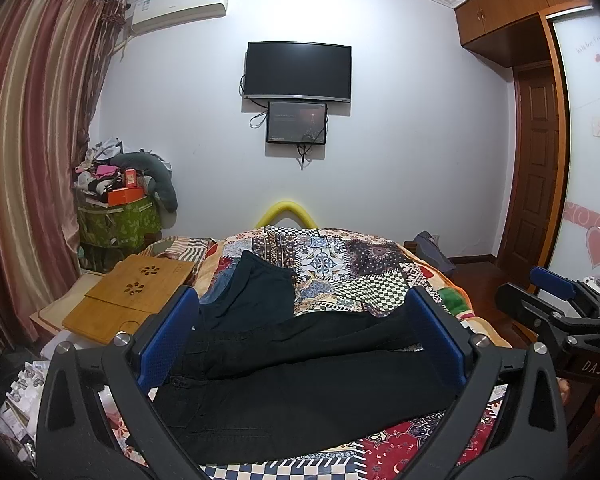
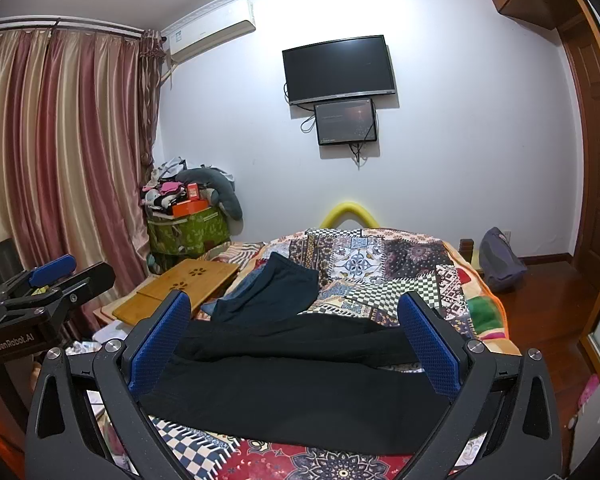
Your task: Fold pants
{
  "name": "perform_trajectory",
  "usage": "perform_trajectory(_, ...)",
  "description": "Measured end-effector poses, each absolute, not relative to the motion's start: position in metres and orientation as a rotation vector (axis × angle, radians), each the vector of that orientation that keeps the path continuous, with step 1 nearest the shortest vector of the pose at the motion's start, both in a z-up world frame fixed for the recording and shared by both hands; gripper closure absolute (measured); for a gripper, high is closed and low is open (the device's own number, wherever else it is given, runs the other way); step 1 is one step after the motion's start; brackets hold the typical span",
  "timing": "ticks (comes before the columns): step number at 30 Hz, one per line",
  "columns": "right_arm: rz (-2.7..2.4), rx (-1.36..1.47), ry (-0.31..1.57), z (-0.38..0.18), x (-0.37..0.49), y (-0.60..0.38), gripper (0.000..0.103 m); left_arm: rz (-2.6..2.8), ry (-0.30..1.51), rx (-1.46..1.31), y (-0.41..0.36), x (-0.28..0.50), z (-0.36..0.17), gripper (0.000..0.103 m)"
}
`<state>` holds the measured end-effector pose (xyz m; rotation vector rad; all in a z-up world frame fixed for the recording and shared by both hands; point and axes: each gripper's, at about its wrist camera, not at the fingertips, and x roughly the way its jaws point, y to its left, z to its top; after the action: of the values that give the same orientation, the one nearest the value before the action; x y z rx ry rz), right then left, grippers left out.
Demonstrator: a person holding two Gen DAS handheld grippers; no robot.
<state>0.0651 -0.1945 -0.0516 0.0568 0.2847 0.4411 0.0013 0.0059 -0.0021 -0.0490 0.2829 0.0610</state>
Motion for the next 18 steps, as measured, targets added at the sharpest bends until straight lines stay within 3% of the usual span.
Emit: perform_trajectory(18, 0.434, 0.057, 0.34, -0.064, 0.09, -0.185, 0.0, 0.069, 0.347, -0.117, 0.049, 0.041, -0.016, 0.0)
